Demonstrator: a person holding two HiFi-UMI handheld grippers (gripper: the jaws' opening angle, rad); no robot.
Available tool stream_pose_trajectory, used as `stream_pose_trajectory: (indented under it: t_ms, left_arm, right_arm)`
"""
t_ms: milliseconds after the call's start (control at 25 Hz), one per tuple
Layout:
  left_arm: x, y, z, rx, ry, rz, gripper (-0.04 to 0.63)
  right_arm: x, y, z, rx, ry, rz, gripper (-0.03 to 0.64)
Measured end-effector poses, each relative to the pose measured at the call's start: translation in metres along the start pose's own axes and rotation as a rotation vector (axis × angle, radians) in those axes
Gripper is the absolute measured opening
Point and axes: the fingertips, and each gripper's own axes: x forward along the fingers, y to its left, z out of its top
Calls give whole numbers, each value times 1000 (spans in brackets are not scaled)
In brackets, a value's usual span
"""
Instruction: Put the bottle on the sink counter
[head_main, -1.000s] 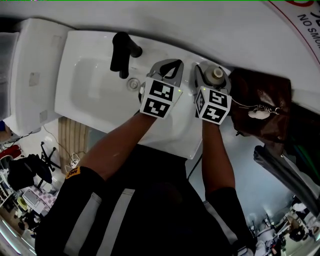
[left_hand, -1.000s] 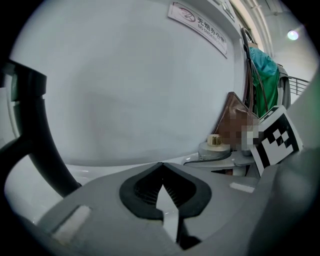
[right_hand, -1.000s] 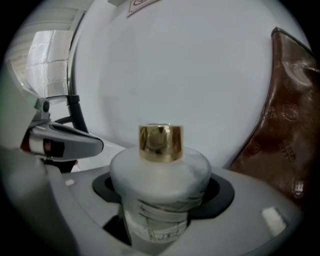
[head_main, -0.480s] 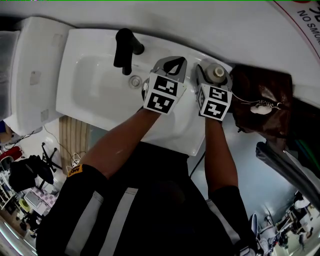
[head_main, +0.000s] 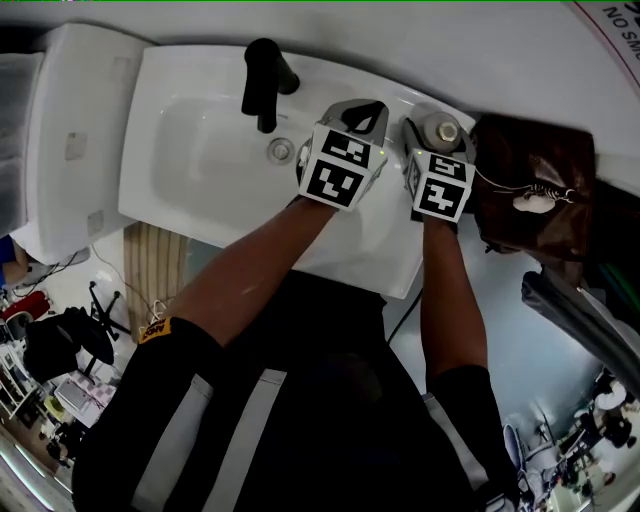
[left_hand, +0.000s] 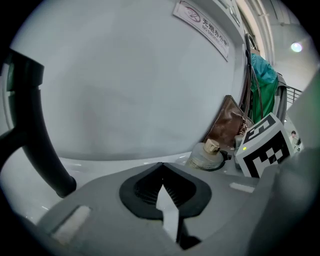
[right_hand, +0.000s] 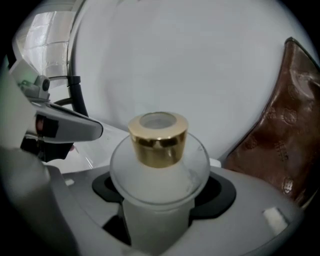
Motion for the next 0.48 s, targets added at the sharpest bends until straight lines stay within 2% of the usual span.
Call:
stream_pose_trajectory:
  t_ms: [280, 480]
  left_arm:
    - [-5, 0, 3, -36, -3, -24, -2]
    - [-15, 0, 9, -18, -27, -35, -2]
  right_arm:
    - [-13, 0, 6, 21, -15, -22, 359]
    - [-26, 4, 2, 43, -15, -46, 359]
